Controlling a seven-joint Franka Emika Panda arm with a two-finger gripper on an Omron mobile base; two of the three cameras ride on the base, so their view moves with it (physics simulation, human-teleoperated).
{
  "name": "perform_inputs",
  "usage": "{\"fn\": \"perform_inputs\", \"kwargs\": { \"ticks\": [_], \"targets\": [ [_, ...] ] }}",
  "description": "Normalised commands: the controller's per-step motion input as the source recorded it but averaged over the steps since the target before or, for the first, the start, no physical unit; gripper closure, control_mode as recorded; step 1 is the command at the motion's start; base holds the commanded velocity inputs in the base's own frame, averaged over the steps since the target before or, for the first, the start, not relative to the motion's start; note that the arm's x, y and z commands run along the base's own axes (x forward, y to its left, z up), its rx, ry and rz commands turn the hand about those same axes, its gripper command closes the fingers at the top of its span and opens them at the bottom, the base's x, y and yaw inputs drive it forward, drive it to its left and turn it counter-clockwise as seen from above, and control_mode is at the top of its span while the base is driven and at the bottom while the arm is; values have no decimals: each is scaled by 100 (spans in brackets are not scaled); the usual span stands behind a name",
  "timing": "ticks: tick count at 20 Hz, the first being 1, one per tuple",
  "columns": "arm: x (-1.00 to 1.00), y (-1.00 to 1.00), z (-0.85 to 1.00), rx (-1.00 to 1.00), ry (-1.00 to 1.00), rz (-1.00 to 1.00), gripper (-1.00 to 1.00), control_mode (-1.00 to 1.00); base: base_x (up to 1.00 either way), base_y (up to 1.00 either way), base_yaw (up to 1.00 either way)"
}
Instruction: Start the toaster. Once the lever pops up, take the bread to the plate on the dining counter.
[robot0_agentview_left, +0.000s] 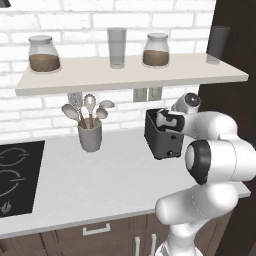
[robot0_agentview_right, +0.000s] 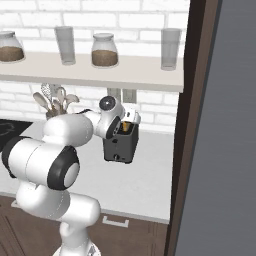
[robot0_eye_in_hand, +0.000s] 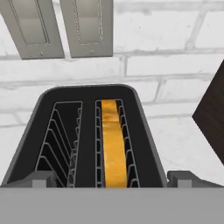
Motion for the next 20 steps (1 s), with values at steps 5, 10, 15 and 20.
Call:
{"fn": "perform_inputs", "kwargs": {
  "ticks": [5, 10, 15, 20],
  "targets": [
    [11, 0, -8, 0, 0, 0, -100, -100, 0, 0, 0],
    [4, 0, 0, 0, 0, 0, -100, -100, 0, 0, 0],
    [2, 0, 0, 0, 0, 0, -100, -100, 0, 0, 0],
    [0, 0, -1, 0, 0, 0, -100, -100, 0, 0, 0]
  ]
}}
